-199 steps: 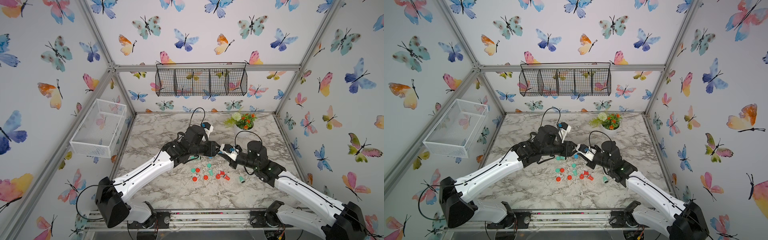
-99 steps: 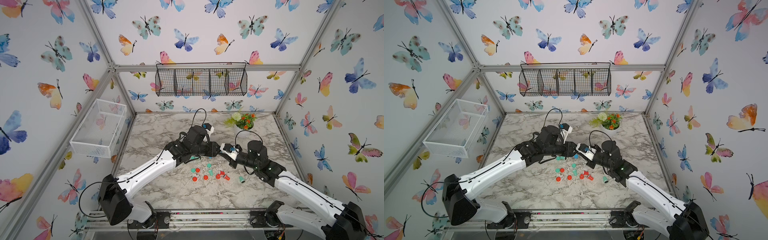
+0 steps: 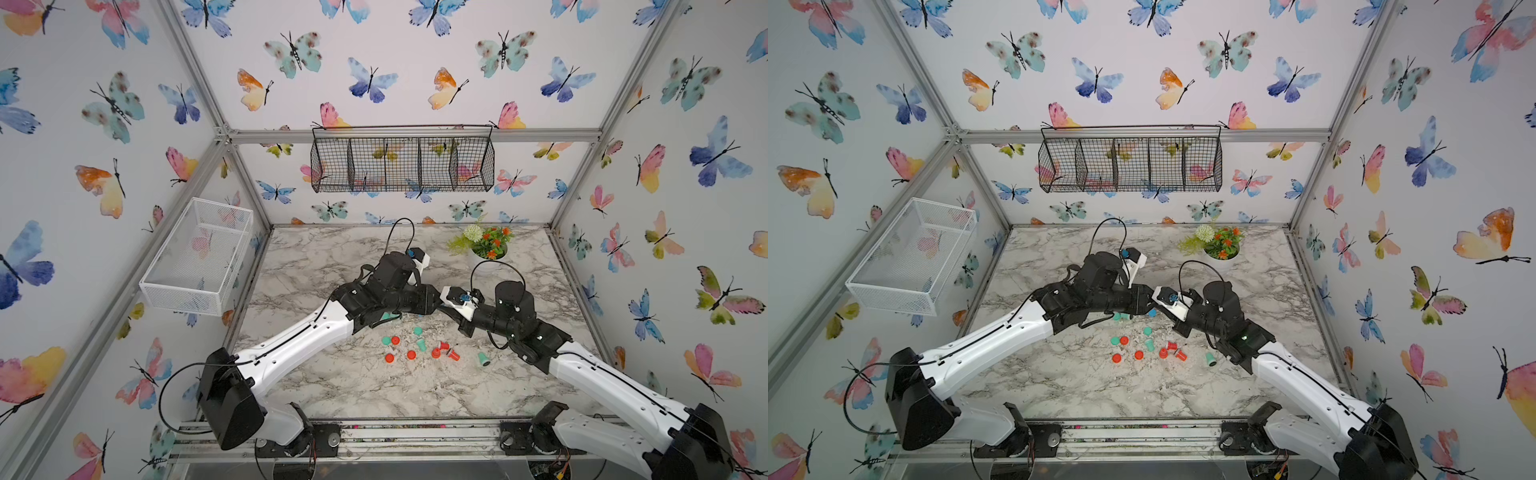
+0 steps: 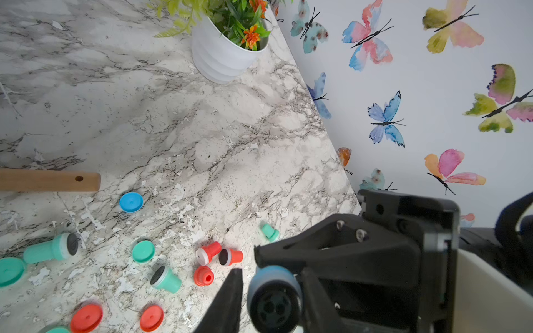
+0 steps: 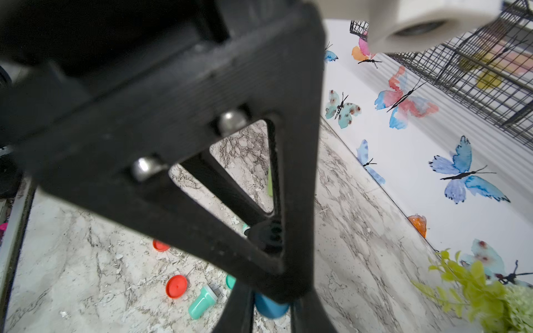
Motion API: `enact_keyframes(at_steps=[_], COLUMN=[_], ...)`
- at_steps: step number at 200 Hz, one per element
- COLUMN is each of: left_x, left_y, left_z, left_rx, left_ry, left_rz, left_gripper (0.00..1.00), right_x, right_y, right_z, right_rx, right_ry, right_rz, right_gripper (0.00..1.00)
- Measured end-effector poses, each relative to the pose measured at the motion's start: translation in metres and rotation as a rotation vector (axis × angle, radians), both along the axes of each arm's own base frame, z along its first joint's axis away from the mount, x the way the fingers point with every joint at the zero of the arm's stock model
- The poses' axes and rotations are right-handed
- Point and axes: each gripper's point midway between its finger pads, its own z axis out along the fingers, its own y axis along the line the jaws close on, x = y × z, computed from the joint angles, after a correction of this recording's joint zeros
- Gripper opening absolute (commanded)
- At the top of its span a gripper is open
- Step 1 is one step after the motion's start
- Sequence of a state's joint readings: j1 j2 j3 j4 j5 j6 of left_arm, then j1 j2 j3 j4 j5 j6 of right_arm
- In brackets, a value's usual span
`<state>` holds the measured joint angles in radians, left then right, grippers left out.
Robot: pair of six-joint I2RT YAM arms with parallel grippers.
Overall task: Close the stamp cap
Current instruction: Pick up the stamp from the center of the board.
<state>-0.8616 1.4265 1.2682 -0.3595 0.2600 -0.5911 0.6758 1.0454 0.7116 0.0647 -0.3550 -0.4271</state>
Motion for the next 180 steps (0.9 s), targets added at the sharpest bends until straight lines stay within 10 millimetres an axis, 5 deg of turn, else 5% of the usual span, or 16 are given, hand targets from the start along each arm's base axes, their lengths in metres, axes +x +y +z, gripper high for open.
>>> enact_keyframes(at_steps=[59,111,180], left_x=[0.0,0.0,0.02], left_y=[0.0,-0.001,0.03], left_z=[0.001,0.01,0.053], left_rx=[0.001,0.001,-0.146], left_ry=[-0.001,-0.021,-0.039], left_rz=[-0.002,-0.019,-0.011], left_gripper=[0.25,0.25,0.2], right_x=[0.0,-0.001,-0.007], right_y=[0.0,-0.001,-0.009], right_z=[0.0,0.009,0.083], right_rx=[0.004,0.049,0.225], right_ry=[0.008,0.029,-0.047], right_rz=[-0.005,-0.019,-0.053], right_gripper=[0.07,0.39,0.48])
